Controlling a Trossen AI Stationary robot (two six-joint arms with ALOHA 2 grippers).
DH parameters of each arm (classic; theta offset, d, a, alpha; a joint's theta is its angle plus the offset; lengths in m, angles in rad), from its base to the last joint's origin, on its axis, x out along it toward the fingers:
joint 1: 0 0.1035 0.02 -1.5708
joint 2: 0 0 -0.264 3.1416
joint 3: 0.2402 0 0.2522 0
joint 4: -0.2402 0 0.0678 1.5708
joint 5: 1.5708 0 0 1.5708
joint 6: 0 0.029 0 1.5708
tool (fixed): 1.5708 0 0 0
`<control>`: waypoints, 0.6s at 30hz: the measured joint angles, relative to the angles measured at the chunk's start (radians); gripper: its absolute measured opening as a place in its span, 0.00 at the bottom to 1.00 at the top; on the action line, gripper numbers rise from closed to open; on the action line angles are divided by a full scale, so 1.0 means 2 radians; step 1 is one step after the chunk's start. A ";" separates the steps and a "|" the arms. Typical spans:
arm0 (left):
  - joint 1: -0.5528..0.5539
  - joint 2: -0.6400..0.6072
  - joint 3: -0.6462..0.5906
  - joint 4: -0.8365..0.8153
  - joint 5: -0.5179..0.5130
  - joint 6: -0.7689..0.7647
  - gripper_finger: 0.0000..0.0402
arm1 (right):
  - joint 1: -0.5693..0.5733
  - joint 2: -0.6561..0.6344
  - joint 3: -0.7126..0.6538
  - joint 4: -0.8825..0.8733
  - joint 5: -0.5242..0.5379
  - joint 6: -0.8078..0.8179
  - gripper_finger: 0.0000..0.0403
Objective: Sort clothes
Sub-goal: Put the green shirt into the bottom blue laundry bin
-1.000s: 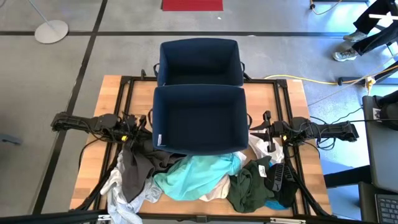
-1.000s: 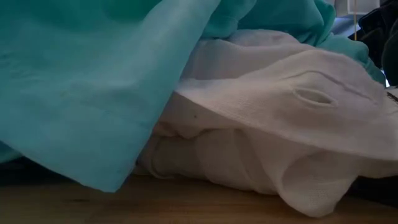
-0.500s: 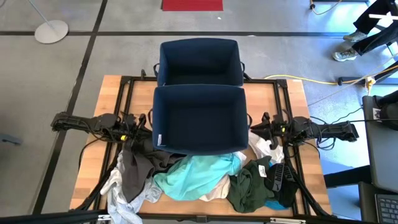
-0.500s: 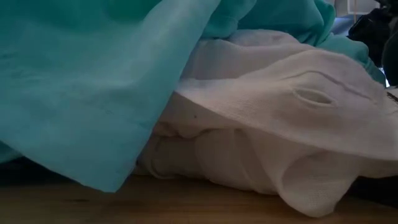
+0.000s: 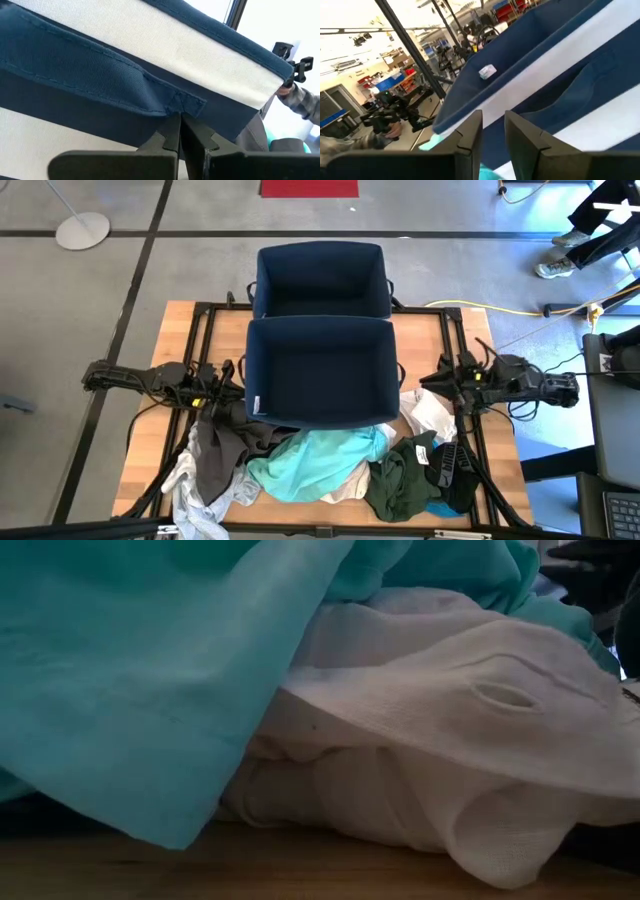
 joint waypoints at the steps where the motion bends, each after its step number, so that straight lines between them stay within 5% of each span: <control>1: 0.000 0.000 0.000 0.000 0.000 0.000 0.01 | 0.000 0.007 0.013 -0.013 -0.001 0.006 0.21; 18: 0.000 0.000 0.000 0.001 0.000 -0.001 0.01 | 0.000 0.256 0.214 -0.172 -0.107 0.087 0.21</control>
